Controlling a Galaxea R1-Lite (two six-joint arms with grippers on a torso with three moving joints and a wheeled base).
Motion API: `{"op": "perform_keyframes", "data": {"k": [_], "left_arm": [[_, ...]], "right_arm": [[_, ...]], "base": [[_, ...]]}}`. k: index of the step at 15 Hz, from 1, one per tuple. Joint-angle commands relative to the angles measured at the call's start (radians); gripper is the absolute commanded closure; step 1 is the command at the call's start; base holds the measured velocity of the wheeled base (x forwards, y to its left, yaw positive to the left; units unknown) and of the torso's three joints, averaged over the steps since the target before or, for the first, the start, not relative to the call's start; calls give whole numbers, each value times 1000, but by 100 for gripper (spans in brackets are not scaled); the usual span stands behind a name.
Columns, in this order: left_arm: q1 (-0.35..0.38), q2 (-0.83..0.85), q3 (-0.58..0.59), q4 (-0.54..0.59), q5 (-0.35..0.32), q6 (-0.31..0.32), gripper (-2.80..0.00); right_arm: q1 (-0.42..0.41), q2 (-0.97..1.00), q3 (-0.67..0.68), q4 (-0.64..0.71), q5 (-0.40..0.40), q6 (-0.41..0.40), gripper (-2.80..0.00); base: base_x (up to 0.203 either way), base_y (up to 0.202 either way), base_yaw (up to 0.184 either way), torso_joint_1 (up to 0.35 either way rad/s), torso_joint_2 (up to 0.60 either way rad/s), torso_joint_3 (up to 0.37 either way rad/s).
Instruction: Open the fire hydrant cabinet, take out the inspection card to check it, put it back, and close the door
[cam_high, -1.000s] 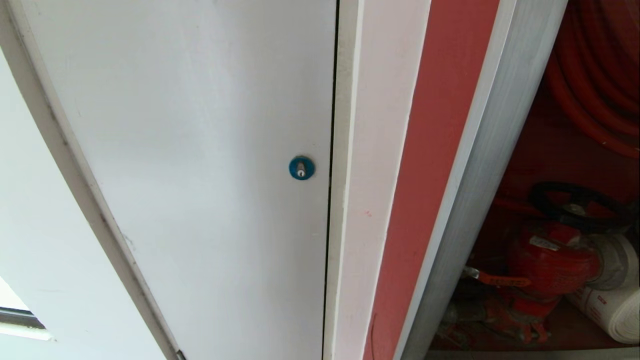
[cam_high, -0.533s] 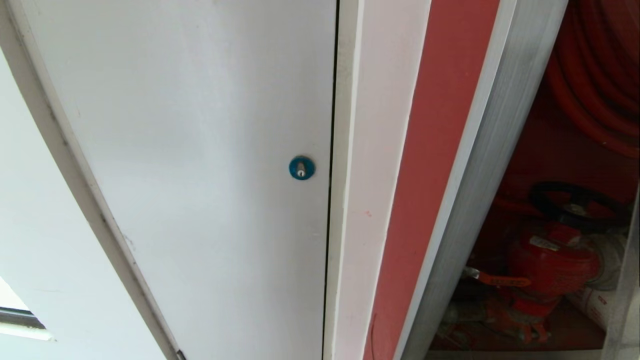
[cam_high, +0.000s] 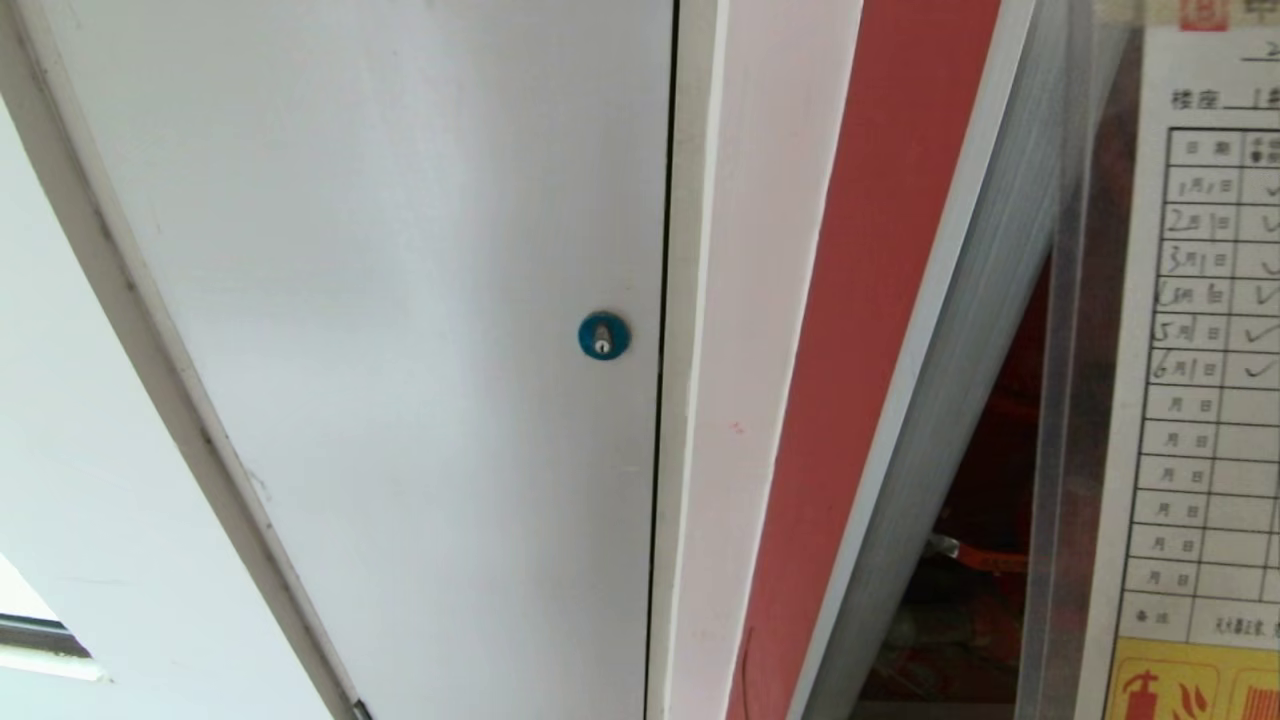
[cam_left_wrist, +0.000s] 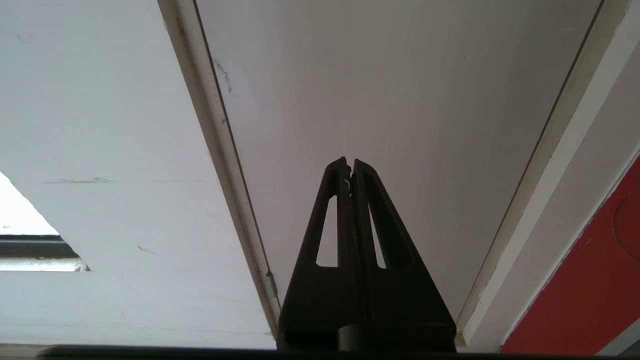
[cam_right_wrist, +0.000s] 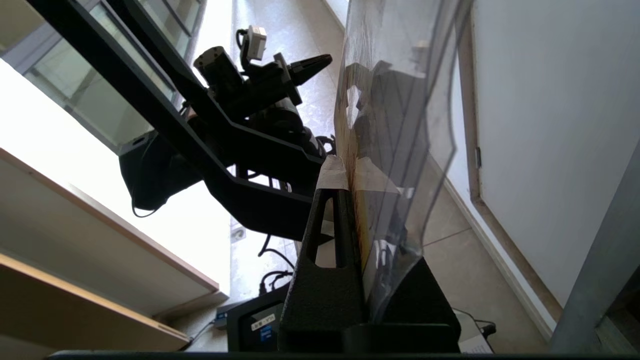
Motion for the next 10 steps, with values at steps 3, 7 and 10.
{"op": "perform_keyframes", "data": {"k": [3, 7, 10], "left_arm": [[0, 1, 11, 0, 0, 0, 0], [1, 1, 11, 0, 0, 0, 0], [0, 1, 11, 0, 0, 0, 0]], "right_arm": [[107, 117, -54, -1, -70, -44, 0], [288, 178, -69, -39, -264, -76, 0], [365, 208, -73, -86, -341, -79, 0]], "base": [[0, 0, 0, 0, 0, 0], [0, 0, 0, 0, 0, 0], [0, 0, 0, 0, 0, 0]]}}
